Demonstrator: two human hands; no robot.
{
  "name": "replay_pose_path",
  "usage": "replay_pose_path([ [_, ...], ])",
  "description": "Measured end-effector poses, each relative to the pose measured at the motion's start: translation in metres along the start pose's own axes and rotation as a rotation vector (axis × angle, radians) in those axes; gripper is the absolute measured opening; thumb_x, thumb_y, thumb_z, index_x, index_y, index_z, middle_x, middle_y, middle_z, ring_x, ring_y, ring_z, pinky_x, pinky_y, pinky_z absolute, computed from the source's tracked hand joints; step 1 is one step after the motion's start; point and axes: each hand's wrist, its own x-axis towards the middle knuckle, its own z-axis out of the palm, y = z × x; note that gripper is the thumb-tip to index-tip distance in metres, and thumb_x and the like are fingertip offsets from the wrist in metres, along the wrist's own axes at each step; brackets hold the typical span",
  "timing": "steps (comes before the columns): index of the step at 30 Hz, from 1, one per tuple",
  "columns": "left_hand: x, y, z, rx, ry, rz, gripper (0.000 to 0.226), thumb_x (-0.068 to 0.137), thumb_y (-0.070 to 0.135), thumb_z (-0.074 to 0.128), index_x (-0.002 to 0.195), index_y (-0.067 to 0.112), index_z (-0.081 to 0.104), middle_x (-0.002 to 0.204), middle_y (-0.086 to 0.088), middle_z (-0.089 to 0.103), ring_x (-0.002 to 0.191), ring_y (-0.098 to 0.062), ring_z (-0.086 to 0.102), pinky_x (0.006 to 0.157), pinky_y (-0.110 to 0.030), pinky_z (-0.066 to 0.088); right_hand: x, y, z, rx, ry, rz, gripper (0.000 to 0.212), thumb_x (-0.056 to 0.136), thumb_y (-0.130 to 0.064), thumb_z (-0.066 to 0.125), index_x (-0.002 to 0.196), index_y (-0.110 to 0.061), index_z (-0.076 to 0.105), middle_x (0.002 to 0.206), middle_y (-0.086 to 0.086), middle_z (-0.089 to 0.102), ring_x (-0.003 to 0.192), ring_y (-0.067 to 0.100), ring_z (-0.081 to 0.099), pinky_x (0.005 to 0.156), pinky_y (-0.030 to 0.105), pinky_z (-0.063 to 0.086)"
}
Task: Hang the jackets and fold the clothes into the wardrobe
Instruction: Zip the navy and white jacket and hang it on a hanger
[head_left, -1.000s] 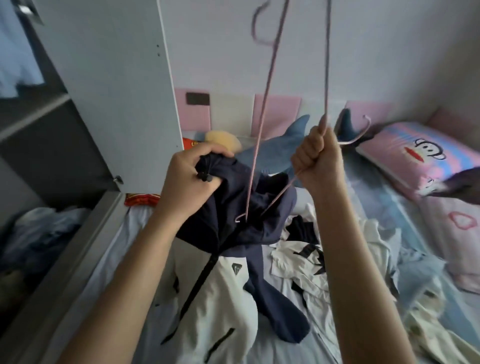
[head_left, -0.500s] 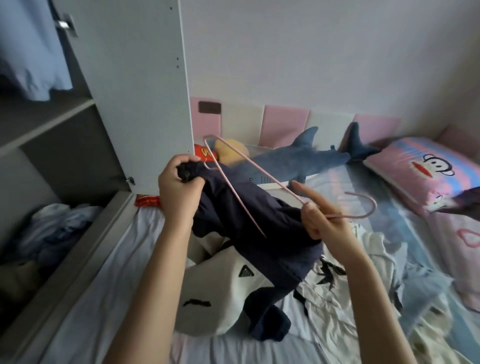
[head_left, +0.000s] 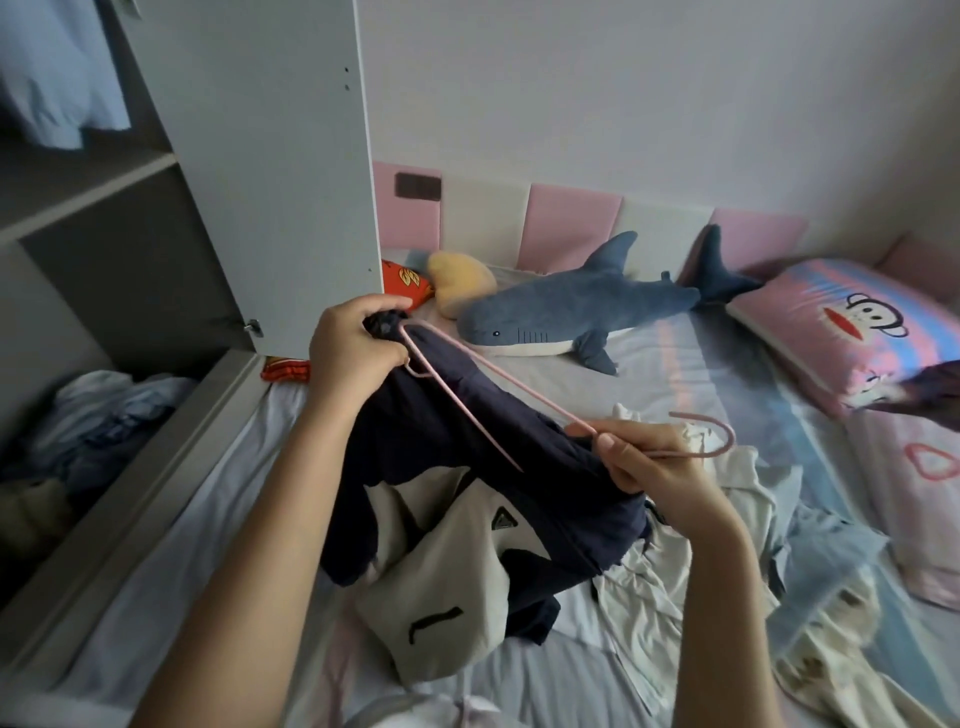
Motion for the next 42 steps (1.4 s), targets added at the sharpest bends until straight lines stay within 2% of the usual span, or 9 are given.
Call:
replay_pose_path([
  [7,-0.001,0.004,-0.013,0.057,0.029,-0.074,0.050,0.065,-0.008,0.061,0.094,0.031,0.074,0.095,0.006,0.071,0.096,-0.016,0.065,0.087,-0.028,0.051,0.002,0.015,0.013,0.083,-0.061,0.052,0.023,0.093,-0.017,0.056,0.106,-0.021,0.074,0.058,0.012,0.019,0.050,0.020,0.018,0.042,0.017,0.022],
  [13,-0.004,0.010,-0.008,0.068,0.089,-0.066,0.050,0.065,-0.006,0.064,0.100,0.028,0.073,0.102,0.005,0.071,0.096,-0.016,0.064,0.080,-0.026,0.050,0.002,0.025,0.010,0.014,-0.058,0.077,0.024,0.094,-0.006,0.053,0.110,-0.016,0.068,0.058,0.009,0.034,0.050,0.015,0.036,0.048,0.020,0.031],
  [20,-0.004,0.014,-0.002,0.201,0.265,-0.006,0.047,0.073,-0.003,0.053,0.103,0.028,0.071,0.107,0.007,0.070,0.097,-0.015,0.064,0.074,-0.024,0.047,-0.002,0.019,0.026,0.030,-0.097,0.127,0.034,0.094,0.005,0.048,0.112,-0.018,0.067,0.063,0.012,0.031,0.052,0.017,0.031,0.048,0.023,0.026],
  [27,0.008,0.008,-0.010,0.104,0.185,-0.095,0.047,0.070,-0.007,0.054,0.097,0.025,0.074,0.101,0.006,0.071,0.095,-0.013,0.064,0.076,-0.023,0.050,-0.003,-0.001,0.025,0.041,-0.122,0.185,0.033,0.094,0.006,0.048,0.110,-0.014,0.068,0.060,0.010,0.025,0.046,0.011,0.026,0.044,0.023,0.019],
  [32,0.010,0.000,-0.024,0.232,0.080,-0.042,0.052,0.064,-0.007,0.056,0.097,0.029,0.074,0.101,0.007,0.071,0.096,-0.015,0.063,0.078,-0.029,0.053,-0.004,-0.007,0.032,-0.043,-0.081,0.192,0.032,0.093,0.001,0.054,0.102,-0.023,0.074,0.055,0.012,0.030,0.045,0.022,0.027,0.040,0.020,0.028],
  [36,0.006,0.008,-0.019,0.313,0.207,-0.028,0.040,0.074,0.000,0.054,0.096,0.028,0.072,0.102,0.005,0.071,0.096,-0.020,0.064,0.074,-0.029,0.050,0.012,0.001,0.060,-0.238,-0.038,0.320,0.023,0.094,-0.012,0.058,0.101,-0.029,0.072,0.044,-0.005,0.045,0.038,0.015,0.042,0.041,0.021,0.037],
  [38,0.000,0.017,-0.008,0.355,0.271,0.033,0.035,0.077,0.004,0.055,0.099,0.026,0.071,0.104,0.003,0.070,0.097,-0.023,0.063,0.072,-0.030,0.047,0.020,-0.005,0.079,-0.428,-0.068,0.217,0.020,0.094,-0.016,0.057,0.096,-0.031,0.069,0.046,-0.018,0.053,0.036,0.011,0.046,0.044,0.018,0.039],
  [40,-0.008,0.026,0.003,0.347,0.203,0.109,0.037,0.074,0.001,0.056,0.099,0.025,0.069,0.104,0.002,0.070,0.097,-0.024,0.062,0.071,-0.030,0.046,0.026,-0.021,0.086,-0.524,-0.100,0.110,0.018,0.094,-0.015,0.056,0.096,-0.026,0.071,0.052,-0.024,0.053,0.037,0.008,0.049,0.047,0.017,0.040],
  [42,-0.019,0.028,0.011,0.323,0.107,0.167,0.041,0.069,-0.002,0.055,0.098,0.024,0.068,0.101,0.002,0.070,0.093,-0.025,0.062,0.071,-0.032,0.049,0.038,-0.033,0.078,-0.448,-0.031,0.094,0.017,0.094,-0.011,0.056,0.093,-0.018,0.071,0.049,-0.016,0.051,0.036,0.005,0.046,0.043,0.017,0.039],
])
